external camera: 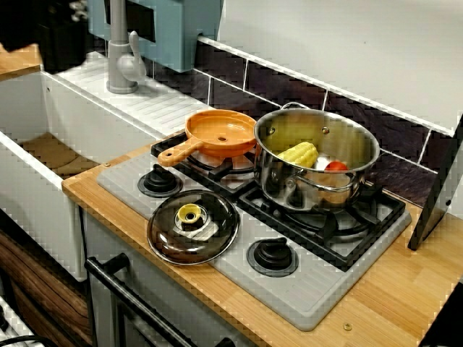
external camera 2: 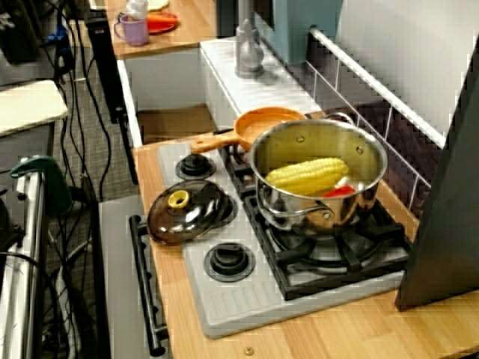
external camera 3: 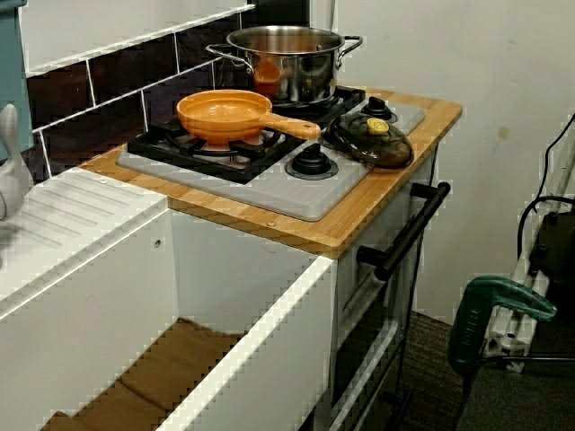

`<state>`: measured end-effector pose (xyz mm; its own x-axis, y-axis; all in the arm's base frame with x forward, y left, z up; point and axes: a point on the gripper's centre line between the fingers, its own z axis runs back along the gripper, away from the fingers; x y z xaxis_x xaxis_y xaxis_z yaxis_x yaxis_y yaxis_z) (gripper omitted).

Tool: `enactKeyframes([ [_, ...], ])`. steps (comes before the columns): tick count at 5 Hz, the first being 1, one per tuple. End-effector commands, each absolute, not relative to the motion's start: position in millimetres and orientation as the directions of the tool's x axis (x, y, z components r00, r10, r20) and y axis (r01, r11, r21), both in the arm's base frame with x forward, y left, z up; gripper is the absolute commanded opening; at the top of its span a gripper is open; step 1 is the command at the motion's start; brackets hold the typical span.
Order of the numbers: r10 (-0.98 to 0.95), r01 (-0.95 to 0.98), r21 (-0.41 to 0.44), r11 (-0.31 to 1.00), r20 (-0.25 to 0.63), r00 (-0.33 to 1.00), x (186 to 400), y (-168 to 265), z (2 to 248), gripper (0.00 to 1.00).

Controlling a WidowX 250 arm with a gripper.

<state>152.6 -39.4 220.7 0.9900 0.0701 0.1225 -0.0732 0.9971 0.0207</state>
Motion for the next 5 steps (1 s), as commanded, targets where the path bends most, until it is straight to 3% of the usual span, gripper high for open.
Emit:
enactKeyframes([
  [1,0.156,-0.167,0.083,0.982,0.125,0.98,221,-73,187,1.0],
  [2,0.185,-0.193,0.071,0.979,0.108,0.977,259,-77,181,1.0],
  [3,0.182,-0.198,0.108,0.974,0.143,0.973,284,-78,190,1.0],
  [5,0.14,-0.161,0.13,0.978,0.161,0.977,316,-80,208,1.0],
])
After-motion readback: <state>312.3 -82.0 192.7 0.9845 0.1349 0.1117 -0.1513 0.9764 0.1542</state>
